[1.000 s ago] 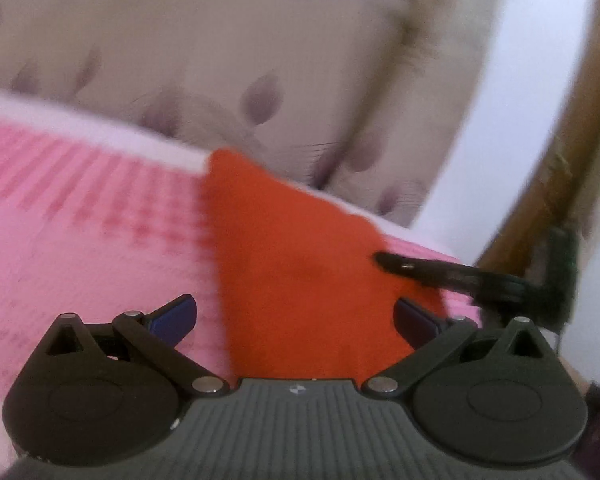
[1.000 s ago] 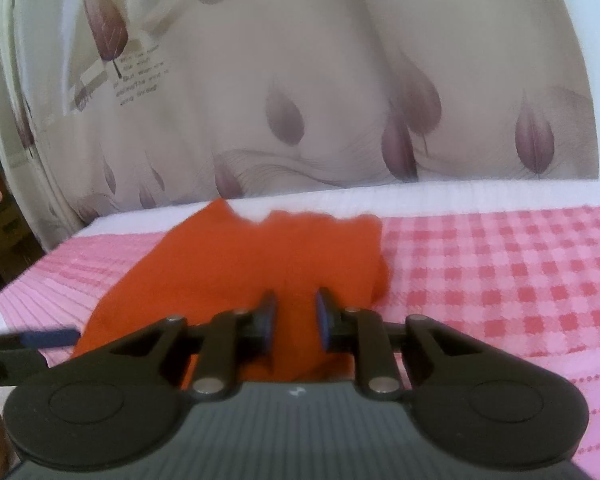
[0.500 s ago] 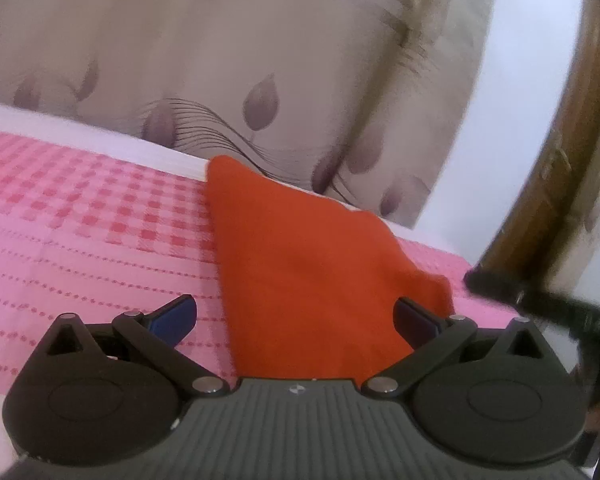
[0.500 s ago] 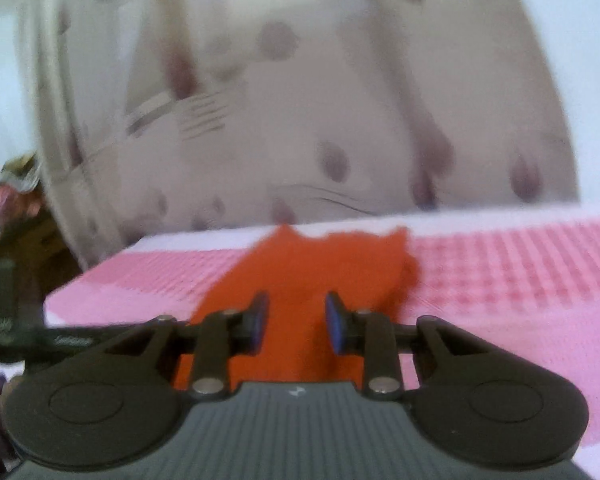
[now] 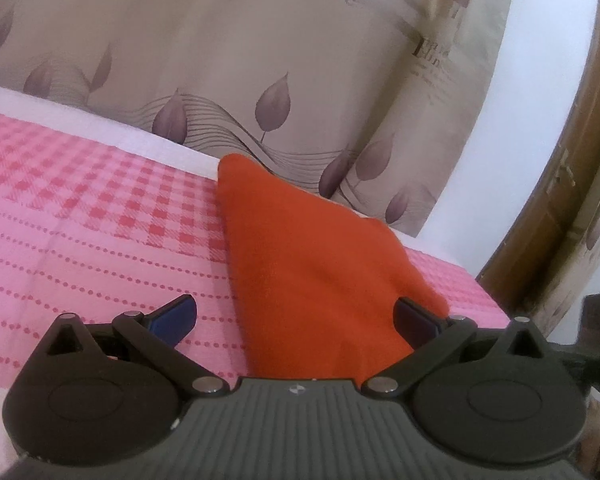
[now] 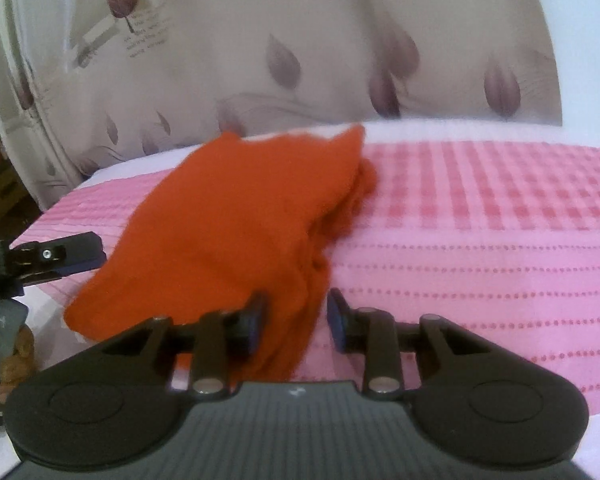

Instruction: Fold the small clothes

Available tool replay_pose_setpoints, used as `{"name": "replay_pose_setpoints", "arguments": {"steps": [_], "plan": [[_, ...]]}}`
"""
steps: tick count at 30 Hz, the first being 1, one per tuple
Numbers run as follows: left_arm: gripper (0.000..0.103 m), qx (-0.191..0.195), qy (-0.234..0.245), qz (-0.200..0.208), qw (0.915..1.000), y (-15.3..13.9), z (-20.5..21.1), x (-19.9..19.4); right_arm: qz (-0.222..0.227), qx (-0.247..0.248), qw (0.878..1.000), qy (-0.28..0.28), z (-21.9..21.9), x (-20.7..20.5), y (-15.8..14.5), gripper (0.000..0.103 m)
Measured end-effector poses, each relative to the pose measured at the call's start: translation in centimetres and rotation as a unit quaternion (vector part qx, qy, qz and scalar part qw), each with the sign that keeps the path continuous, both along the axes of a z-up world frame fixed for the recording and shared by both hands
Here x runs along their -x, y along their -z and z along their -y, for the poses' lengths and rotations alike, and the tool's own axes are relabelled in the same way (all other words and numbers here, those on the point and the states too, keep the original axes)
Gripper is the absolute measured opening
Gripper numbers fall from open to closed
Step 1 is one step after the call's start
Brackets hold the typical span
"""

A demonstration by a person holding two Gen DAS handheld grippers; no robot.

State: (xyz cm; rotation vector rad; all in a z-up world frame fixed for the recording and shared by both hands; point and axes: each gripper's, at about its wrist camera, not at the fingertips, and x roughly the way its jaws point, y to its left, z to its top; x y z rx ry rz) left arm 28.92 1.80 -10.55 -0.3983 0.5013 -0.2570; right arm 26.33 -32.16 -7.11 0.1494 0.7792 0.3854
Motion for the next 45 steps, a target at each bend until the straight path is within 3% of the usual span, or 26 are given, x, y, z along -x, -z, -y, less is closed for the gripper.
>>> {"name": "replay_pose_setpoints", "arguments": {"steps": [3,6,9,13,15,16,18,20,24,29,30,34,38,42,45], "plan": [[0.103,0.000,0.005,0.003,1.0000,0.0,0.1,0.1,0.045,0.016,0.999,0.014,0.1,0.9,-1.3,0.033],[0.103,-0.004,0.010,0.005,0.9999,-0.1,0.4,0.1,0.106,-0.023,0.994,0.031,1.0,1.3,-4.0,0.033],[0.103,-0.004,0.012,0.005,0.9999,-0.1,0.5,0.1,0.125,-0.008,0.992,-0.008,-1.3,-0.2,-5.6,0.033],[0.103,-0.001,0.014,0.005,0.9999,0.0,0.3,0.0,0.094,0.055,0.993,-0.049,-4.8,-3.7,-3.7,0.032],[0.103,-0.003,0.014,0.005,0.9999,0.0,0.4,0.0,0.028,0.082,0.996,-0.032,-4.9,-6.1,-0.2,0.031],[0.103,-0.002,0.015,0.004,0.9999,0.0,0.4,0.0,0.047,0.049,0.997,-0.020,-4.1,-6.0,0.1,0.031],[0.103,0.000,0.016,0.006,0.9999,0.0,0.4,0.1,0.024,-0.002,1.000,-0.006,-2.8,-6.6,-0.5,0.031],[0.103,-0.002,0.019,0.006,0.9998,-0.1,0.5,0.0,0.032,-0.027,0.999,0.005,-2.1,-6.2,-1.7,0.033],[0.103,-0.009,0.027,0.008,0.9996,-0.2,0.8,0.1,0.090,-0.018,0.996,-0.013,-3.0,-6.5,-4.3,0.033],[0.103,-0.003,0.027,0.005,0.9996,-0.1,0.7,0.0,0.048,0.062,0.995,-0.055,-6.4,-11.7,-1.2,0.033],[0.103,-0.003,0.027,0.005,0.9996,-0.1,0.7,0.0,0.030,0.079,0.995,-0.060,-6.9,-13.2,0.0,0.039],[0.103,0.000,0.027,0.005,0.9996,-0.1,0.7,0.0,0.012,0.034,0.999,-0.040,-5.4,-15.2,1.7,0.061],[0.103,0.003,0.028,0.003,0.9996,-0.1,0.7,-0.1,0.020,-0.028,0.999,-0.021,-3.2,-14.3,1.6,0.063],[0.103,0.008,0.023,0.003,0.9997,0.0,0.6,-0.1,0.069,-0.085,0.994,0.010,-1.3,-10.7,-0.8,0.064],[0.103,0.023,0.016,0.000,0.9996,0.1,0.2,-0.2,0.064,-0.095,0.993,0.032,0.0,-7.9,-1.6,0.067]]}}
